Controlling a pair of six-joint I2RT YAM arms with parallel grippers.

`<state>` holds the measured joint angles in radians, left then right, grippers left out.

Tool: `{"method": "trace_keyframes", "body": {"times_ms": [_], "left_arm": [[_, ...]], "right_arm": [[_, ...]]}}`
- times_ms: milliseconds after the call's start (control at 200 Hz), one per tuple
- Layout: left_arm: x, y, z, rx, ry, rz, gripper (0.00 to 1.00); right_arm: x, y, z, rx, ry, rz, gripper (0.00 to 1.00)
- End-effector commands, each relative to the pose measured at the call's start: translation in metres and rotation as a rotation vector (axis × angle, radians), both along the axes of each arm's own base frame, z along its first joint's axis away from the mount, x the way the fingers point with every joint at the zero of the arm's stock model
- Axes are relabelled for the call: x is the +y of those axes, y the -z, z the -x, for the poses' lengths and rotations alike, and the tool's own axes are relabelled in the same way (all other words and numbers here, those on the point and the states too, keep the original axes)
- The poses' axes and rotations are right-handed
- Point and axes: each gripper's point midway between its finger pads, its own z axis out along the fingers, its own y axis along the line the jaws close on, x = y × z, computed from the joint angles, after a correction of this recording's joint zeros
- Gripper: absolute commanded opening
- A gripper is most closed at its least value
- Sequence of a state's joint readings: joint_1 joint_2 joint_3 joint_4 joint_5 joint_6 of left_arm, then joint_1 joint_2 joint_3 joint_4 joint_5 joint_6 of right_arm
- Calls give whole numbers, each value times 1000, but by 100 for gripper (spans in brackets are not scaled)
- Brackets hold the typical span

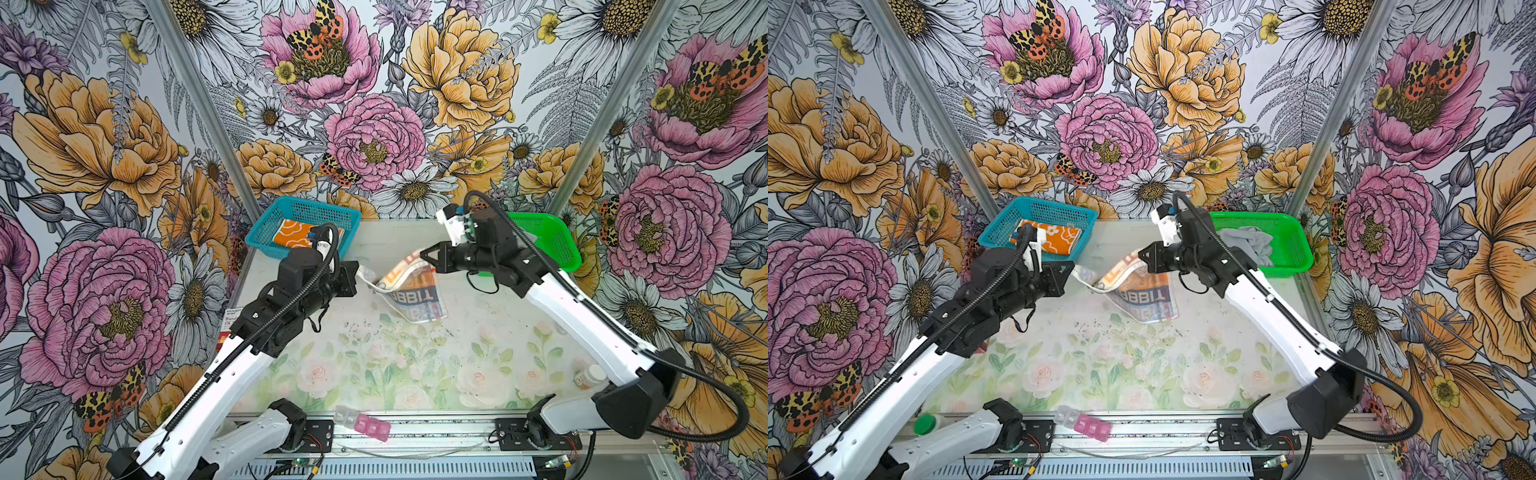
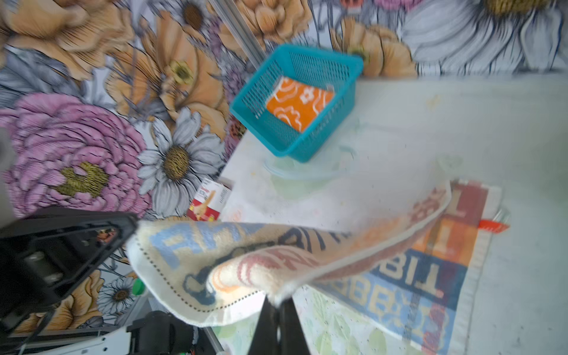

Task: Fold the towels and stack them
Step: 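Lift the towel by two corners with both grippers, stretching it apart, then lay the stretched towel flat on the table and open both grippers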

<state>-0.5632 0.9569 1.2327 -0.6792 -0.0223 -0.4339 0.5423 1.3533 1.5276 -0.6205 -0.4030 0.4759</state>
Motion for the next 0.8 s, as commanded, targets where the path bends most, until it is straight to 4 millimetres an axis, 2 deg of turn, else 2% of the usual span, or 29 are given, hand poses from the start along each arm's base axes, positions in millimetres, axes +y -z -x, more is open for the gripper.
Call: {"method": "trace_keyframes", "body": {"times_ms": [0, 150, 305, 425, 475, 550, 796], "left_arm": [[-6, -27, 36, -34, 132, -30, 0], [-11, -85, 77, -177, 257, 46, 0], [-2, -129, 114, -296, 347, 110, 0], [4, -145, 132, -348, 388, 136, 0], [7, -143, 129, -348, 361, 130, 0], [11, -128, 116, -320, 299, 97, 0], [4, -43, 38, -170, 68, -77, 0]], "right_arm": [[-27, -47, 40, -85, -5, -27, 0], [-53, -97, 88, -200, -7, -128, 0], [-68, -123, 120, -263, -25, -194, 0], [-75, -134, 132, -299, -25, -214, 0], [-78, -130, 130, -301, -3, -204, 0], [-78, -112, 117, -278, 34, -163, 0], [-76, -11, 43, -137, 177, 69, 0]]}}
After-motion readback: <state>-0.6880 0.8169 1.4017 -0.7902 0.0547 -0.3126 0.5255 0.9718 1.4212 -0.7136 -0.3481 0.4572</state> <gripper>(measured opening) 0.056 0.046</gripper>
